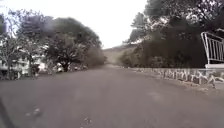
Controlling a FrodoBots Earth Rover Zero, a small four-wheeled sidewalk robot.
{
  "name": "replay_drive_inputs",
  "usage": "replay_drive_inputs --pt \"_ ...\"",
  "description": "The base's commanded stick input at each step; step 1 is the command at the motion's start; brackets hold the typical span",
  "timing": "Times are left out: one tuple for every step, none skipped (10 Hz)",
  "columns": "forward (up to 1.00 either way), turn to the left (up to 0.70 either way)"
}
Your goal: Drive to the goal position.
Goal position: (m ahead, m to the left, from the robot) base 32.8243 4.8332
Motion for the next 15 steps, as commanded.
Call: replay_drive_inputs --pt "1.0 0.0" --pt "1.0 0.0" --pt "1.0 0.0" --pt "1.0 0.0" --pt "1.0 0.0" --pt "1.0 0.0" --pt "1.0 0.0" --pt "1.0 0.0" --pt "1.0 0.0" --pt "1.0 0.0" --pt "1.0 0.0" --pt "1.0 0.0" --pt "1.0 0.0" --pt "1.0 0.0" --pt "1.0 0.01"
